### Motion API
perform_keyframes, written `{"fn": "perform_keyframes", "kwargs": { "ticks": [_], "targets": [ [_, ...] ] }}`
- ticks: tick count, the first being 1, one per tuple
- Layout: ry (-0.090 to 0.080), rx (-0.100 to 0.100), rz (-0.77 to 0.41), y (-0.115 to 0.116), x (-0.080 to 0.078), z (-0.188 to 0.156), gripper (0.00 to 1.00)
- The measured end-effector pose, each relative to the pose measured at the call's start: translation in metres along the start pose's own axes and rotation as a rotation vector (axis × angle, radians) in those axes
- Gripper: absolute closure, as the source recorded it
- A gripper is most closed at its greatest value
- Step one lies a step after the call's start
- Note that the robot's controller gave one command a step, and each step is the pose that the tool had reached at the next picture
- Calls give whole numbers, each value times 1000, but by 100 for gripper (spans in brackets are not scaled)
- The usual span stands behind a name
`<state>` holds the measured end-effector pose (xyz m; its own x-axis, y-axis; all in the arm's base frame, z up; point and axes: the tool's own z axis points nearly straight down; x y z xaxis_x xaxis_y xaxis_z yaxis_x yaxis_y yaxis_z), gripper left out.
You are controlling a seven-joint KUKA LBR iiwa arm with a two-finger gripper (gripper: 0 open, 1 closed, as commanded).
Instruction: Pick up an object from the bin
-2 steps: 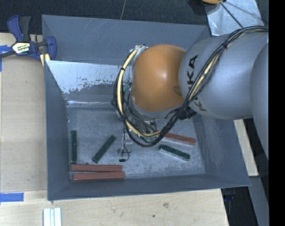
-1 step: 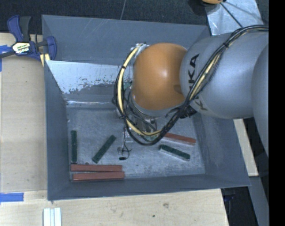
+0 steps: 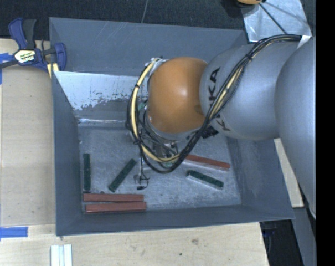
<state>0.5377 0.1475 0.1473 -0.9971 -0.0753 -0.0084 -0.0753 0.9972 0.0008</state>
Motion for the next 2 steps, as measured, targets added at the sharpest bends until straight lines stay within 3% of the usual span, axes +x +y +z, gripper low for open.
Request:
{"fn": "perform_keyframes", "kwargs": {
  "ticks": [1, 2],
  "targets": [
    [6, -1, -315, -20, -7, 77, 100],
    [6, -2, -315, -19, -7, 77, 100]
  ]
}}
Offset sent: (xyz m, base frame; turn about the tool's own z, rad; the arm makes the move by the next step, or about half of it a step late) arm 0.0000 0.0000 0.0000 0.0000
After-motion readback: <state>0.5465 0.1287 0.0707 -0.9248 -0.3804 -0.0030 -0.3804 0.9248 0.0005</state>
